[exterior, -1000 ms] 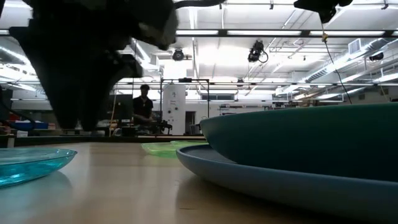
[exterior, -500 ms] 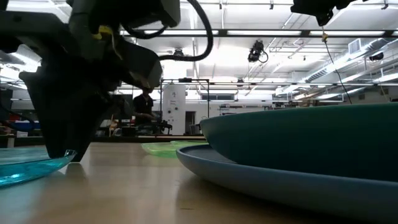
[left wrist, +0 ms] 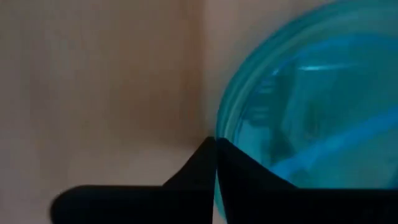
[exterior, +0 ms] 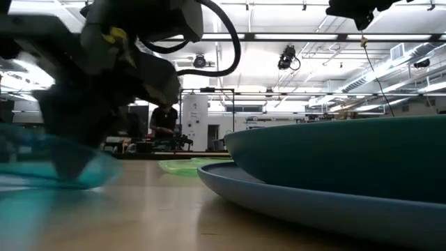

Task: Stack plastic plates
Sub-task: Stack the light blue plate on top of the light blue plate

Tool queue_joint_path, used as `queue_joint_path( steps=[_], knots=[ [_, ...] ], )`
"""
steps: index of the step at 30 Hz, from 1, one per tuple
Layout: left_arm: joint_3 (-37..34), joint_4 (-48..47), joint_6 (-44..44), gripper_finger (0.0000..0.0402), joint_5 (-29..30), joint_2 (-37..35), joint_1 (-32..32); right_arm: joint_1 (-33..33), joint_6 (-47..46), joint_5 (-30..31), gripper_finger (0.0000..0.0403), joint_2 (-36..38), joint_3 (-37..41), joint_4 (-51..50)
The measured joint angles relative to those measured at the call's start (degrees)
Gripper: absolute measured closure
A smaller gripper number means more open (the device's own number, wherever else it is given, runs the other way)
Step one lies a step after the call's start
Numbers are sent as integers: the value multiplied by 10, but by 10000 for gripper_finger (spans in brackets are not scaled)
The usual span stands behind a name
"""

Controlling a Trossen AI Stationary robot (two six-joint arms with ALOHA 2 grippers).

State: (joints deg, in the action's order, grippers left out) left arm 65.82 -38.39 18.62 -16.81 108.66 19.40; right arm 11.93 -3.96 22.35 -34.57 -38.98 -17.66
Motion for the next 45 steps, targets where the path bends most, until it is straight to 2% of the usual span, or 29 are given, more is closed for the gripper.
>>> queue_joint_path(
  steps=[3,13,19,24,31,36,41,45],
  knots=[
    [5,-5,7,394,-9,-4,1,0,0,0,271,0,0,0],
    [42,5,52,399,20,-73,-8,0,0,0,271,0,0,0],
    [43,89,91,400,23,-81,-31,0,0,0,271,0,0,0],
    [43,191,154,400,59,-74,-58,0,1,0,271,1,0,-7],
    [43,277,239,401,170,-74,-77,0,5,0,271,17,0,-14],
    [43,336,270,401,195,-47,-81,0,5,0,271,28,0,-18],
    [43,407,302,401,196,2,-76,0,5,0,271,27,0,-19],
    [48,424,318,401,198,27,-71,0,5,0,271,28,0,-20]
  ],
)
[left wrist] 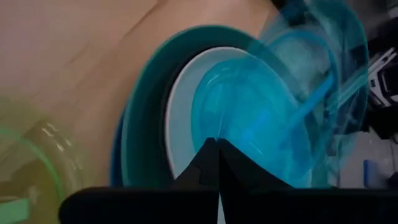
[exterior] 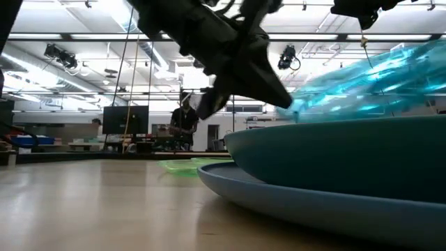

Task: Stack plastic plates
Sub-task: Stack the light blue plate on top of the light blue plate, then stack the bottom light green plate on top of the light blue plate

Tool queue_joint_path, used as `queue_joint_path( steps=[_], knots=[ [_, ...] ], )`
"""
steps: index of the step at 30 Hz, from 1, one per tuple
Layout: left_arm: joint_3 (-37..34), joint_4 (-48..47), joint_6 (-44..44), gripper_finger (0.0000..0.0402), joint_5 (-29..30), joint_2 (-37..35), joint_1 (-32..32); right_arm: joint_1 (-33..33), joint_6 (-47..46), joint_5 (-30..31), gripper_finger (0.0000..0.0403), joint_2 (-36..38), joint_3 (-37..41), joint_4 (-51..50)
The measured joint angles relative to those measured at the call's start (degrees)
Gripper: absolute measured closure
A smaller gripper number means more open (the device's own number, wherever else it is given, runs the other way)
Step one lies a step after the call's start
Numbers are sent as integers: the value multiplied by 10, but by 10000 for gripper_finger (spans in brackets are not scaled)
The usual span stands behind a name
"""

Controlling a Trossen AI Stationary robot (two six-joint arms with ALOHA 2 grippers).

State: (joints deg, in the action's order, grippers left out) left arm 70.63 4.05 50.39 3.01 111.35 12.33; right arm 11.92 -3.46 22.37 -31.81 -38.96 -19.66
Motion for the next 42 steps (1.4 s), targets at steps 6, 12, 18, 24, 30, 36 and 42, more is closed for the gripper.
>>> queue_joint_path(
  steps=[6,12,18,24,30,36,42],
  knots=[
    [41,-6,-5,401,12,30,12,0,0,0,271,0,0,4],
    [80,-48,-44,398,12,51,20,0,-4,0,271,0,0,0],
    [85,-68,-48,342,1,51,22,0,-4,0,271,0,0,-2],
    [84,-75,-98,261,-33,44,19,0,-4,0,271,0,0,-3],
    [85,-140,-170,248,-29,12,19,0,-6,0,271,0,0,-5],
    [85,-275,-233,259,17,-11,25,0,-8,0,271,0,0,-6],
    [84,-377,-325,260,87,-7,56,0,-8,0,271,0,0,-6]
  ],
)
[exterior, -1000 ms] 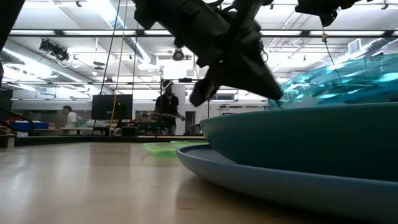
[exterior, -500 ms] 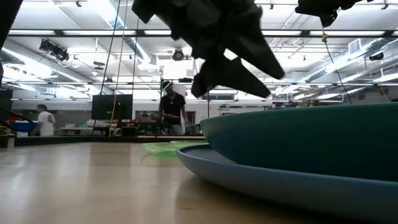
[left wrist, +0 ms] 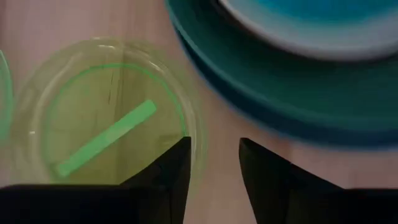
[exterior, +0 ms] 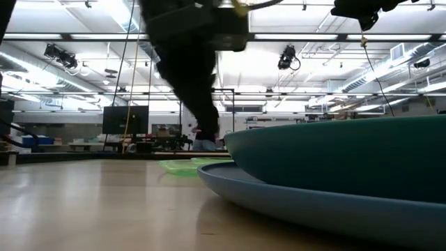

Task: Stack plastic plates
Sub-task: Stack the bottom light green plate on top of the light blue plate

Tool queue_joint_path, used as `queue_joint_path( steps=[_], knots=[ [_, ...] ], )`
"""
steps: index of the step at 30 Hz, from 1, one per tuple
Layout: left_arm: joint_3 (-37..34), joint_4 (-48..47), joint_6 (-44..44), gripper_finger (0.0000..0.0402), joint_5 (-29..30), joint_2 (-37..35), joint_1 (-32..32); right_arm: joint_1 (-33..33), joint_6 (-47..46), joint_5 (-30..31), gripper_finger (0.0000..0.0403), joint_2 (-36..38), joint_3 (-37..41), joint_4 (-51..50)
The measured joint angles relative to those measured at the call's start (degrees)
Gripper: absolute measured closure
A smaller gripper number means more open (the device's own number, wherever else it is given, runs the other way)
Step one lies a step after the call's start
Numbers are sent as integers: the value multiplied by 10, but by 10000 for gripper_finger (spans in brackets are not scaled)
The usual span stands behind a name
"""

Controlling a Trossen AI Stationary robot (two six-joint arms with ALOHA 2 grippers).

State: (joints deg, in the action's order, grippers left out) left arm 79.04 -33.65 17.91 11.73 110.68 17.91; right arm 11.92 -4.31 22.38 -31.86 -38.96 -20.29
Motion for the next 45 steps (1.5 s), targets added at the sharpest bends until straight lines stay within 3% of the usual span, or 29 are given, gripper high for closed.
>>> queue_joint_path(
  steps=[6,21,28,45],
  knots=[
    [0,-7,-112,260,96,0,49,0,0,0,271,0,0,0],
    [0,-7,-126,260,171,49,88,0,-2,0,271,-1,0,0],
    [0,-23,-79,260,199,69,80,0,-2,0,271,-1,0,0],
    [0,-39,-76,260,203,79,74,0,-2,0,271,-7,0,1]
  ],
)
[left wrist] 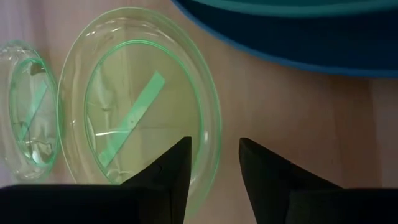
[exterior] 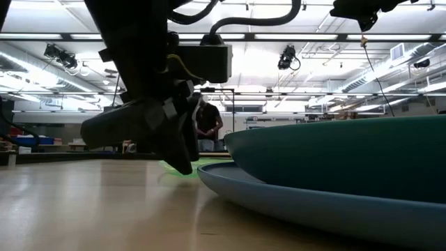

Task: Stack plastic plates
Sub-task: Stack the bottom light green plate on top of the light blue plate

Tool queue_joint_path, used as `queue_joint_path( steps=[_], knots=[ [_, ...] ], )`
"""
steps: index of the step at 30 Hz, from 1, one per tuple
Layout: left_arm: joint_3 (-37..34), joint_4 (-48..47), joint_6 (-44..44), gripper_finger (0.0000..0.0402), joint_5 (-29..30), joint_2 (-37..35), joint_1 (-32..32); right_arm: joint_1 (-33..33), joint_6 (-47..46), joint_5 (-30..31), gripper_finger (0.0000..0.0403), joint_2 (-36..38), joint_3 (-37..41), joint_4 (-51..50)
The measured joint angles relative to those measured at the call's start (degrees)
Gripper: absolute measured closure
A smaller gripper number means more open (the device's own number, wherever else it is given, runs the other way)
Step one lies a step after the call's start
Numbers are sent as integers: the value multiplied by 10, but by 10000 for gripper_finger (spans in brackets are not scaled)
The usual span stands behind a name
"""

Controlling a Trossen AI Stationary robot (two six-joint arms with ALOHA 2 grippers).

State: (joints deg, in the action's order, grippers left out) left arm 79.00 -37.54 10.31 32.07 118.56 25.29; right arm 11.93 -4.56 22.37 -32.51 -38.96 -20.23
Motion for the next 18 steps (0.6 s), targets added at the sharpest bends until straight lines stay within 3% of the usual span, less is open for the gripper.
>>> queue_joint_path(
  steps=[5,13,18],
  knots=[
    [0,-3,0,284,-12,0,-5,0,0,0,271,0,0,0],
    [2,-9,7,387,-61,9,-16,0,0,0,271,0,0,0],
    [11,-28,16,393,-60,8,-9,0,0,0,271,0,0,0]
  ],
)
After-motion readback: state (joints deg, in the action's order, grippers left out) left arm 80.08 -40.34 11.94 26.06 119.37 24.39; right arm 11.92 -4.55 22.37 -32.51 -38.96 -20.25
